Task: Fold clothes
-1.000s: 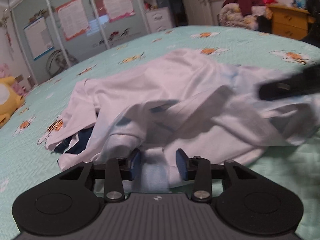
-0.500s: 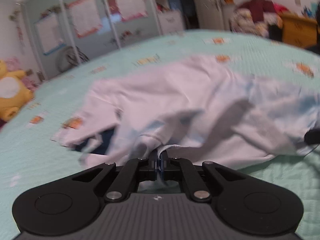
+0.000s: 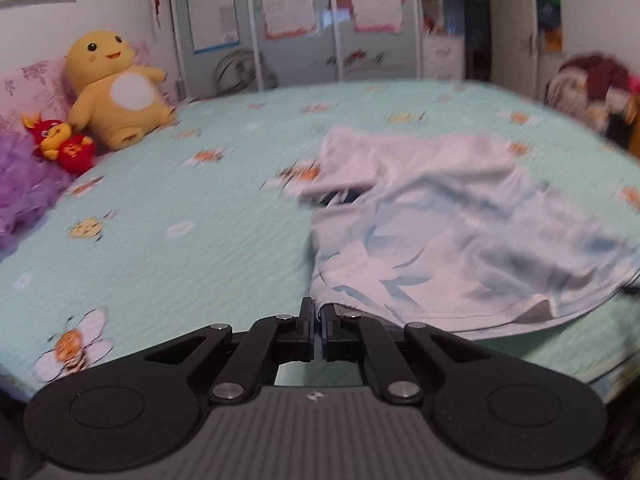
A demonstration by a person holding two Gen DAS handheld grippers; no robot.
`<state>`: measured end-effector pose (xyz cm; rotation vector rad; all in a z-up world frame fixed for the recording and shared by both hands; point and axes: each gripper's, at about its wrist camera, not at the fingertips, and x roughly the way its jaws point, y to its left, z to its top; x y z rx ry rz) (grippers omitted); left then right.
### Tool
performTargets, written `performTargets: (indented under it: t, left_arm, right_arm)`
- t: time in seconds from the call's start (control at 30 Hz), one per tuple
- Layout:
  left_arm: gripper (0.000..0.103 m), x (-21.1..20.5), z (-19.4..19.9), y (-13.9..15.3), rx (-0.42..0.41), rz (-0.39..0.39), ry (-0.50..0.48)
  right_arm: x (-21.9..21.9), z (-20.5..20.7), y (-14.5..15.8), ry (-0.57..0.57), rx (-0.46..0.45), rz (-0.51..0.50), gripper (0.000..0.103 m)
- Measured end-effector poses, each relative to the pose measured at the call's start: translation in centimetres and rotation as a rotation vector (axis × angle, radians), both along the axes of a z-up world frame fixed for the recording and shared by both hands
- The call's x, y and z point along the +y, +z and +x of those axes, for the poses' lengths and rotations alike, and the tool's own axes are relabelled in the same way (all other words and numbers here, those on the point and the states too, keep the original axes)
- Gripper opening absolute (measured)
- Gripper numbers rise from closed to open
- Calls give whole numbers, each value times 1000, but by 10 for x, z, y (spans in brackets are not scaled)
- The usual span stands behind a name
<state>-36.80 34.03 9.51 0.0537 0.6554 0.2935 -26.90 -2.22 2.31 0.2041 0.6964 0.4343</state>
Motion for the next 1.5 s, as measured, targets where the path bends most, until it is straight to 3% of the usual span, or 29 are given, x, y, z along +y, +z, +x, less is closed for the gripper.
performTargets:
  t: [0.17, 0.27, 0.47, 0.67, 1.07, 1.13, 1.2, 1.4, 1.5]
  left_arm:
    - [3, 1, 4, -24, 58, -2, 14]
    - [3, 5, 6, -28, 66, -9, 30]
    - [4, 12, 10, -31, 77, -14, 46]
    - [4, 11, 18, -34, 99, -8, 48]
    - [4, 14, 25, -41, 115, -13, 61]
    - [4, 15, 25, -38, 94, -7, 66]
    - [4, 17, 24, -30, 55, 26, 74]
    - [4, 33, 7, 10, -80, 167, 139]
    - [4, 49, 6, 5, -40, 163, 183]
  right_arm:
    - [-27, -11, 9, -75, -57, -65, 43]
    - [-41, -8, 11, -131, -127, -185, 45]
    - [-58, 19, -8, -203, -168, -470, 45]
    - [-69, 30, -12, -229, -144, -378, 45]
    - [-64, 55, -15, -245, -115, -288, 44]
    - [-60, 59, -17, -226, -109, -286, 39]
    - [-57, 61, -18, -208, -96, -283, 0]
    - [-53, 35, 4, -100, -30, -250, 0]
    - [-49, 13, 12, -14, 12, -235, 0]
